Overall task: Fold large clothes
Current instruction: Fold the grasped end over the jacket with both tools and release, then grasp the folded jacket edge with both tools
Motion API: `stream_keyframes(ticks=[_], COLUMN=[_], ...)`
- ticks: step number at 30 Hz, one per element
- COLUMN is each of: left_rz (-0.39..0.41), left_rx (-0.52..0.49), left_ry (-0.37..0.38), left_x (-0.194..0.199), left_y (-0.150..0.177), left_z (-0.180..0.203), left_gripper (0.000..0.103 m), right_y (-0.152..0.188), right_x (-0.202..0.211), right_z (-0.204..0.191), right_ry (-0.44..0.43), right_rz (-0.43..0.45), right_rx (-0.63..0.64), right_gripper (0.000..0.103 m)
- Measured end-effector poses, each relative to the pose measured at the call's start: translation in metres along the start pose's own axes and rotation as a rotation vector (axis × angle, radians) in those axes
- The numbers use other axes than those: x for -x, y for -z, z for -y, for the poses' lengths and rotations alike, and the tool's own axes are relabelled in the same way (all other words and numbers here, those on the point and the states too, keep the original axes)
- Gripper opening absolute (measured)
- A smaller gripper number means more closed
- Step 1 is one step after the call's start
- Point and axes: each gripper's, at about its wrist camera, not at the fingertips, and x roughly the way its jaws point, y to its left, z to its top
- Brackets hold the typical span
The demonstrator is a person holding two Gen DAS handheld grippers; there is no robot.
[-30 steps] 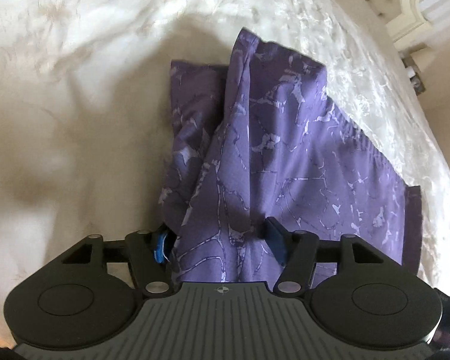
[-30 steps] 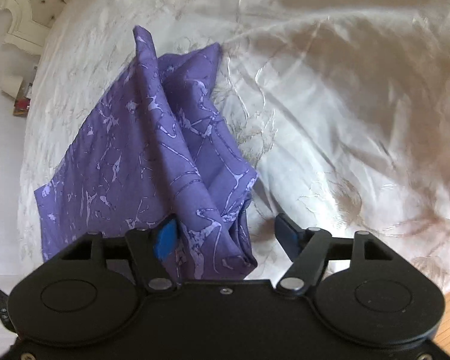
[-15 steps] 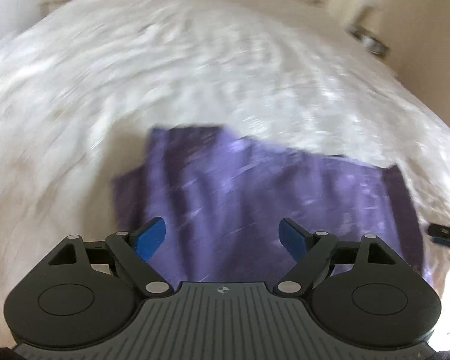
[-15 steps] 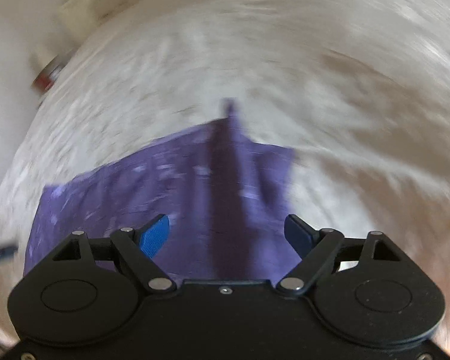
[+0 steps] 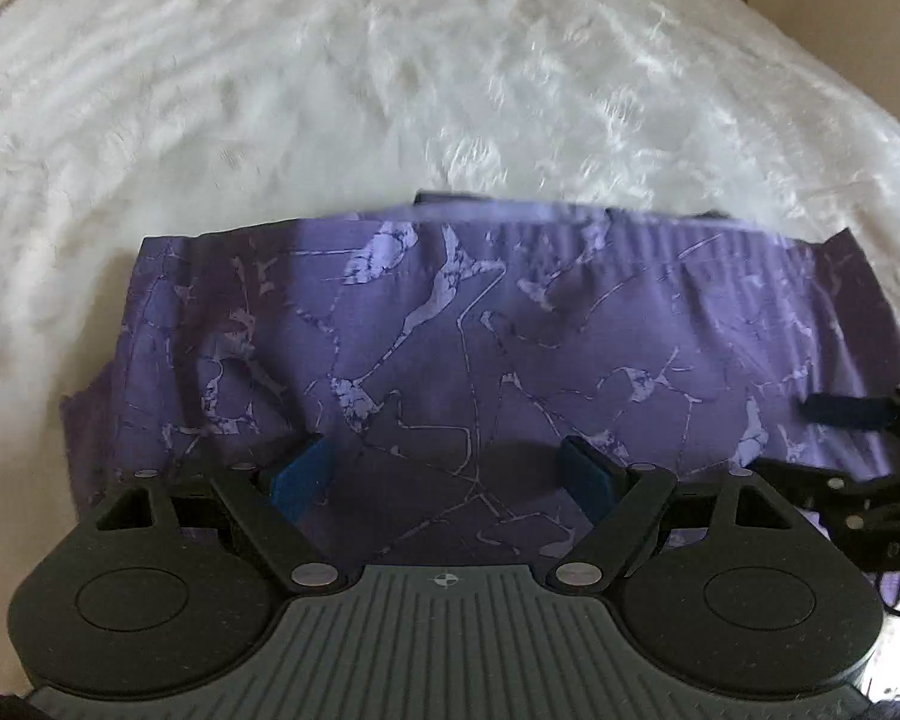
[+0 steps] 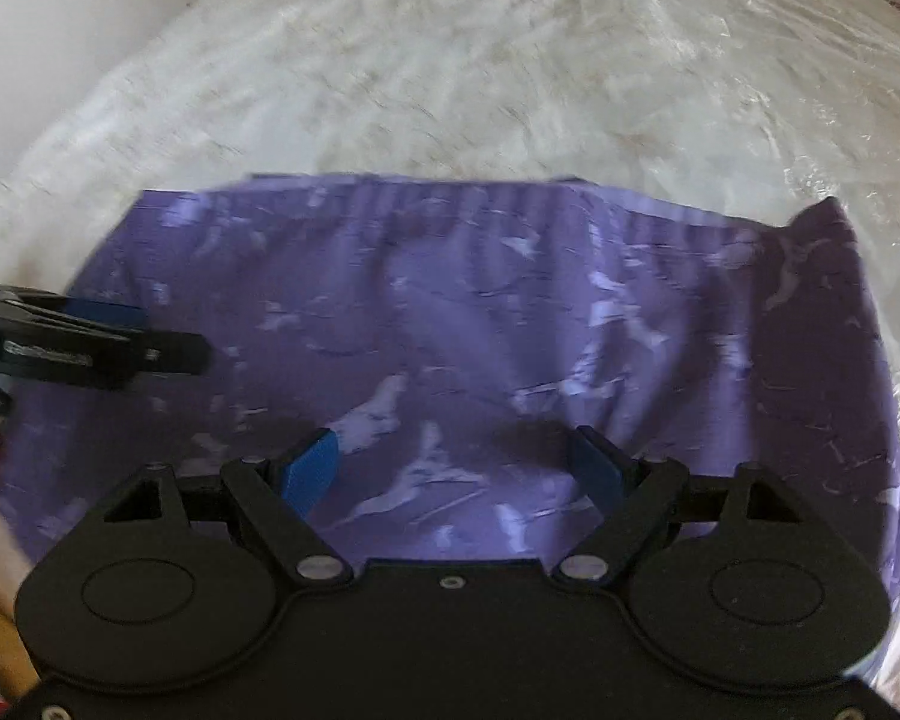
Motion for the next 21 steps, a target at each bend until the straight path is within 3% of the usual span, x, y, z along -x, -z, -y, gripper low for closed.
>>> stream_keyframes(ticks=[3, 4, 9, 21], left_rz=[-0.028, -0.042, -0.063, -0.036], left_rx=[-0.051, -0.066, -0.086, -0.077], left_ry=[-0.006, -0.012, -0.098, -0.123], left_x=[-0.009, -0.013, -0.023, -0.026], left_y=[-0.005, -0.005, -0.006, -0.007], left_z=[0.009, 0.015, 0.031, 0.032], left_gripper=[0.103, 0.103, 0.103, 0.103], right_y=[-0.004, -0.004, -0.002, 0.0], right_x=[-0.012, -0.012, -0.022, -0.025], right_z=[0.003, 0.0, -0.011, -0.02], right_ry=[0.008, 0.012, 0.064, 0.095], right_rz=[-0.013, -0.018, -0.031, -0.013], right_rx=[0.006, 0.015, 0.036, 0.072], right_gripper=[0.095, 0.103, 0.103, 0.103])
